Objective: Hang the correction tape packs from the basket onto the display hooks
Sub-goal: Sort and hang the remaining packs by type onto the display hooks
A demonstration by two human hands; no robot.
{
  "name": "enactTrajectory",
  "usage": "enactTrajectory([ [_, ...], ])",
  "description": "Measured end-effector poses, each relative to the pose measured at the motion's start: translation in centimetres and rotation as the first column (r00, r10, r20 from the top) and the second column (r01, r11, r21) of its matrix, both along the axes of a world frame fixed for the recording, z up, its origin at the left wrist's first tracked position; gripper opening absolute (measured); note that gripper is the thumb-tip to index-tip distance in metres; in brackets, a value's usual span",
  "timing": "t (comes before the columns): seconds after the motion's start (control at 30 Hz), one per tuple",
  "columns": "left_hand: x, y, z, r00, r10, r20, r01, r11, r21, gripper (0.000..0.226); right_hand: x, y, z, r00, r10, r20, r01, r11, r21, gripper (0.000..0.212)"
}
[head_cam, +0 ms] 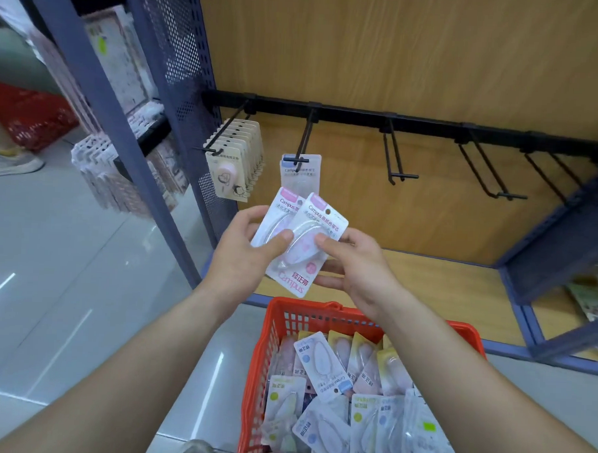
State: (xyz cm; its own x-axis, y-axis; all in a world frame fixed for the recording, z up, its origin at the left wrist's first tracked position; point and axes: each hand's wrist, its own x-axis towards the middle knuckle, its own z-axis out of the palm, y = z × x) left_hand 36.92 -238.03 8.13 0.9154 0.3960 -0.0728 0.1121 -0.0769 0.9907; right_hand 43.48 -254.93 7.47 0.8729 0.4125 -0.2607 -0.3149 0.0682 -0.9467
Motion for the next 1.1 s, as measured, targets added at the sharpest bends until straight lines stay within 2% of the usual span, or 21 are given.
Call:
enactTrajectory([
  [0.13,0.6,-0.2,-0.5,0.999,0.020,-0.042,-0.018,0.998,0.059,0.036,1.4,-3.1,-0.7,0.987,-0.148,0.069,0.153,0.986,-0.060,0.013],
  [0.3,1.4,-1.0,-0.4,0.998,-0.008,-0.065,0.010,0.999,0.030,0.034,4.9,-6.4,-1.1,0.932,-0.324,0.163,0.343,0.934,-0.103,0.004],
  [0.73,3.4,-2.4,-0.5,0.997,-0.062,-0.053,0.061,0.998,-0.023,0.032,9.0,-7.2,-2.0,0.920,-0.307,0.243,0.345,0.929,-0.131,0.013],
  [0.9,3.7,-2.8,-0.5,0.996,-0.070,-0.063,0.070,0.997,-0.016,0.034,10.1,-6.7,-1.9,0.916,-0.348,0.201,0.384,0.905,-0.185,0.003],
  [1.0,3.9,-3.3,-0.4,0.994,-0.077,-0.073,0.076,0.997,-0.011,0.036,10.5,-6.5,-2.2,0.915,-0.355,0.194,0.400,0.864,-0.305,0.025],
  [1.07,3.9,-3.6,-0.3,0.993,-0.084,-0.078,0.084,0.996,-0.008,0.035,9.8,-6.8,-2.0,0.893,-0.361,0.268,0.447,0.777,-0.443,0.043],
  [1.1,4.0,-3.7,-0.3,0.993,-0.088,-0.079,0.088,0.996,-0.004,0.035,9.1,-6.9,-1.8,0.881,-0.365,0.302,0.470,0.754,-0.458,0.043],
])
